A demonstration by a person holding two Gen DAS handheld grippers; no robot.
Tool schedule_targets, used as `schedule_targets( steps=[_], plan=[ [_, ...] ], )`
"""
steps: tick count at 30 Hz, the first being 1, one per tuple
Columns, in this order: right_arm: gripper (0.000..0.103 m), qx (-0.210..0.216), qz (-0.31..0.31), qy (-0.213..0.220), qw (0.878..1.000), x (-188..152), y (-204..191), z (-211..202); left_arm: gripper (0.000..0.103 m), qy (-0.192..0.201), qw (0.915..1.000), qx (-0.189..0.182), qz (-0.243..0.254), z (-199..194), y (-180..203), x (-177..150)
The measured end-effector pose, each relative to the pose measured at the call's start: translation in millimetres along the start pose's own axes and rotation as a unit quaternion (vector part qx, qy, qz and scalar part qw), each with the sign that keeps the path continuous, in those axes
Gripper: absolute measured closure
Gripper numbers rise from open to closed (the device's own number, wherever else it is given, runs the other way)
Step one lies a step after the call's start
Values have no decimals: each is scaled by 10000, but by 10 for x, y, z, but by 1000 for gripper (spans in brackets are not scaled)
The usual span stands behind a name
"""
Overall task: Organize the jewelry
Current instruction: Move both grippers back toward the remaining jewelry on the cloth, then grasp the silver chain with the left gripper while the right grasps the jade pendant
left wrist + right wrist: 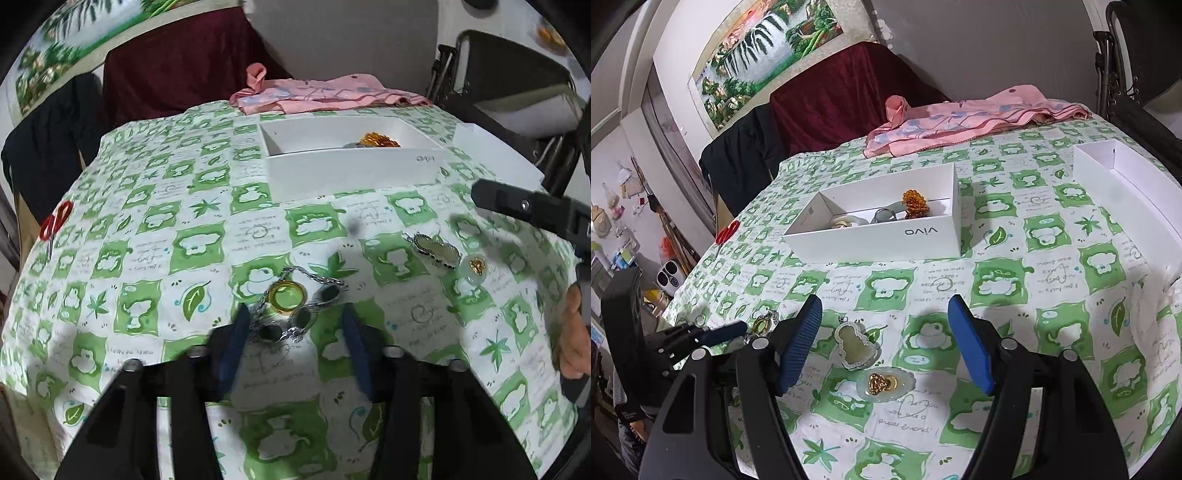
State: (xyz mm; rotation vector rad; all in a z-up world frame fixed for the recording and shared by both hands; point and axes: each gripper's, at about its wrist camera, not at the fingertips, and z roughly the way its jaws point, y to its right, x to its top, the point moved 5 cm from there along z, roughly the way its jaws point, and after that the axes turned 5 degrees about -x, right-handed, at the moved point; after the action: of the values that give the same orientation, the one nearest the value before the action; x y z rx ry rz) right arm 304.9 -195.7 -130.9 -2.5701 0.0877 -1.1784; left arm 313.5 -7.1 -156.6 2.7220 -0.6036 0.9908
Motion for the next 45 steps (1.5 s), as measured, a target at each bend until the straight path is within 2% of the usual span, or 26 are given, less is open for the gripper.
schedule_targets(
  steps=[6,7,8,9,13,17,18,20,21,22,24,26,27,28,30,32,34,35,39,41,42,45],
  plan=[
    [36,42,-16,-20,10000,-14,-9,2,71,291,9995,-146,-41,-110,6,9],
    [36,55,-32,-42,10000,-18,-18,8,85,358,9991,-222,-70,-144,10,11],
    [36,70,-51,-68,9999,-23,-29,15,91,408,9986,-331,-107,-177,21,12],
    [36,82,-71,-86,9999,-29,-40,20,94,474,9977,-443,-185,-212,4,23],
    [36,116,-163,-164,9997,-47,-94,44,94,683,9940,-599,-608,-296,-167,100],
    [36,97,-371,-336,9987,-99,-164,105,94,742,9915,-700,-804,-327,-235,119],
    [36,51,-440,-360,9984,-112,-183,117,93,747,9911,-769,-794,-341,-217,116],
    [36,-16,-532,-375,9979,-127,-205,130,84,687,9913,-884,-693,-332,-137,100],
    [36,-12,-528,-383,9979,-128,-204,132,67,673,9920,-865,-631,-324,-99,93],
    [36,-14,-513,-386,9979,-127,-196,134,61,672,9933,-792,-509,-319,-42,86],
    [36,-10,-473,-393,9981,-127,-184,137,61,608,9951,-734,-268,-287,56,67],
    [36,-8,-470,-397,9981,-132,-183,139,61,379,9968,-690,-105,-180,128,23],
    [36,-14,-481,-400,9980,-134,-185,139,67,173,9979,-620,-39,-86,161,-7],
    [36,-15,-485,-399,9980,-132,-180,137,78,42,9985,-551,17,-29,179,-25],
    [36,-20,-484,-390,9981,-126,-178,137,79,-28,9987,-495,80,5,189,-45],
    [41,-37,-465,-373,9982,-118,-161,136,84,-54,9991,-416,72,24,175,-51],
    [59,-18,-445,-393,9982,-114,-149,141,94,-17,9990,-449,14,9,152,-52],
    [62,-7,-423,-395,9983,-106,-137,141,94,66,9989,-465,-49,-24,125,-44],
    [62,40,-230,-277,9993,-45,-66,85,94,380,9963,-648,-418,-169,-24,22],
    [56,93,-204,-345,9992,-47,-57,100,94,615,9931,-727,-691,-272,-154,69],
    [52,65,-243,-407,9989,-65,-70,124,94,707,9917,-739,-782,-316,-197,89],
    [50,-250,-776,-774,9937,-197,-220,295,94,902,9871,-805,-1054,-411,-331,124]
  ],
)
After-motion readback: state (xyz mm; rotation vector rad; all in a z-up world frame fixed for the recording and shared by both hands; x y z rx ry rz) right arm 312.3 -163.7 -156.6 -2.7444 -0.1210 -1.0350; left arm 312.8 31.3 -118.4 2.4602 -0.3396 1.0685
